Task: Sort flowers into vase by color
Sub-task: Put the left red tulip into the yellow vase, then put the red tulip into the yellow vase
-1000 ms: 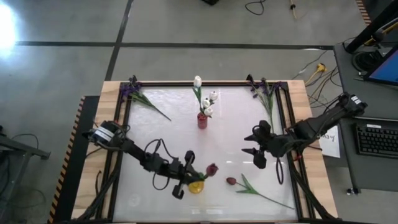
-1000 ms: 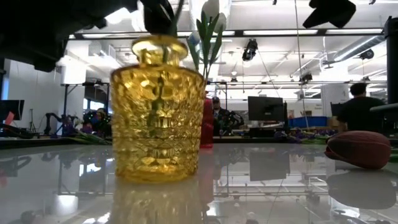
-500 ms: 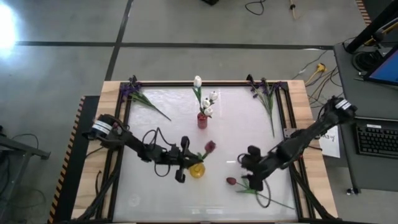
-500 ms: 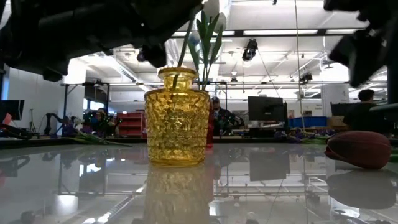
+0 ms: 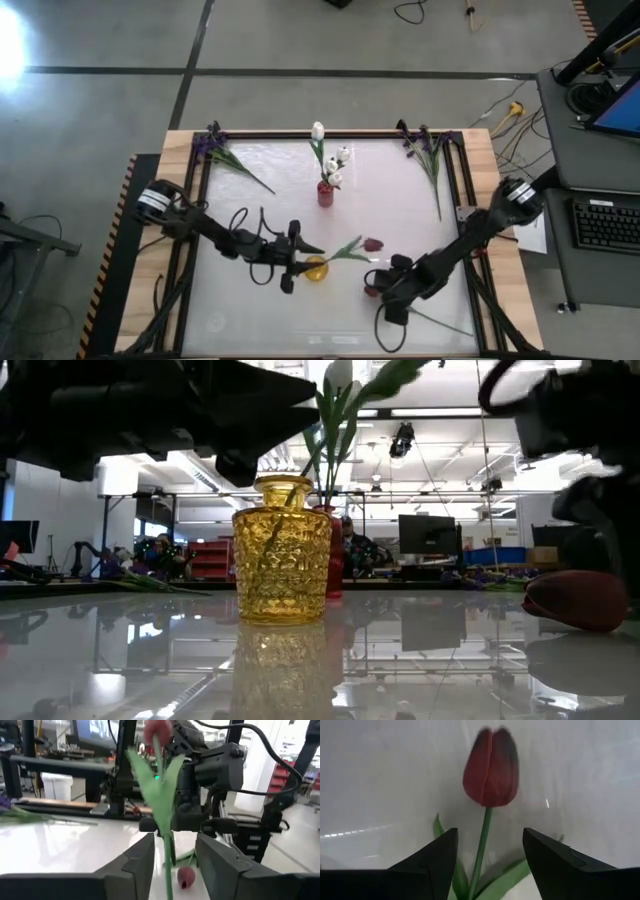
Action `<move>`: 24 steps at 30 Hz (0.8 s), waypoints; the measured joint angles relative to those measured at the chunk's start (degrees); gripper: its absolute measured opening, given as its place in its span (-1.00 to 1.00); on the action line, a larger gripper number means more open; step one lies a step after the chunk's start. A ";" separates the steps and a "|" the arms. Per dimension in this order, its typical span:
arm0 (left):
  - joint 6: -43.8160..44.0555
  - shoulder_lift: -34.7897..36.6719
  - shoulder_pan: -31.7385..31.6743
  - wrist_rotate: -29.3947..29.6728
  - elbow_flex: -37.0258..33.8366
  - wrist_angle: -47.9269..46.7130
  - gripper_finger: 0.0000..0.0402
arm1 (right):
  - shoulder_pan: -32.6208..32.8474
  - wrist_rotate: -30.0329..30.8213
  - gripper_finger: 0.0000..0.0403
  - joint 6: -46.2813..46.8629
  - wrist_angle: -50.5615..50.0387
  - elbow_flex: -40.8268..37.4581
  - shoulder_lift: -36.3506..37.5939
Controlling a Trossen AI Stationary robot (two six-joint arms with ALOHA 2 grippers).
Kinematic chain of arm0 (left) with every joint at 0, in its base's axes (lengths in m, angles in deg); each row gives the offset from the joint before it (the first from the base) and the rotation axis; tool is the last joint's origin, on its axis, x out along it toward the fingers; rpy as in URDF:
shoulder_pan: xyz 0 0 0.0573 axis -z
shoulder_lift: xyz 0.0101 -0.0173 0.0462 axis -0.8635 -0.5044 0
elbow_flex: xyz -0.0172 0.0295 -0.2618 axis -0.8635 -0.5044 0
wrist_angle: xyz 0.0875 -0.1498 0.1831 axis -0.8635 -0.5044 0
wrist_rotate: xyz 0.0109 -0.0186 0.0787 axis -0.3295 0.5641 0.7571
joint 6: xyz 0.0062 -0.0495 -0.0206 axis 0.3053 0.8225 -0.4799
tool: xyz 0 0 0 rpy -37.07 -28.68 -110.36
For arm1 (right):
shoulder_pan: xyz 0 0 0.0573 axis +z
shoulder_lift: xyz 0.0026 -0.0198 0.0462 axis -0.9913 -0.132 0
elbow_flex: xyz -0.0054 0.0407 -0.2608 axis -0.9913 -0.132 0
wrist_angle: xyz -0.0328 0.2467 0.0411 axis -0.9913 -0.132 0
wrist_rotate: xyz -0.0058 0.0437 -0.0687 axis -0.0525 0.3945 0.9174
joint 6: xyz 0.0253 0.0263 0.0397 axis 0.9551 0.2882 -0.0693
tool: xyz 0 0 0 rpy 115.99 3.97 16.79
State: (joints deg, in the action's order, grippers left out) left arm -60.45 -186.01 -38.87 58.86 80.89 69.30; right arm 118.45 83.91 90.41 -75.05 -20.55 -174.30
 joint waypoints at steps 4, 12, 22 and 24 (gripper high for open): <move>0.65 3.39 0.00 -0.05 -0.16 -6.60 -0.25 | 0.00 -0.98 -0.08 1.95 -0.20 0.85 -2.72; 2.61 16.50 0.37 -0.19 0.02 -31.25 -0.20 | -0.10 -0.27 -0.68 2.50 -1.05 1.15 -3.77; 17.15 24.30 2.11 -0.18 0.15 -57.27 -0.20 | -1.83 8.00 -0.93 -6.55 0.17 4.73 9.74; 19.28 23.04 2.75 -0.18 0.17 -58.27 -0.20 | -1.81 11.04 -0.93 -11.76 6.47 5.25 13.16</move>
State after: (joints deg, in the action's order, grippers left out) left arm -41.17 -162.97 -36.12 58.67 81.06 11.03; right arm 116.63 94.95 78.65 -68.57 -15.29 -161.15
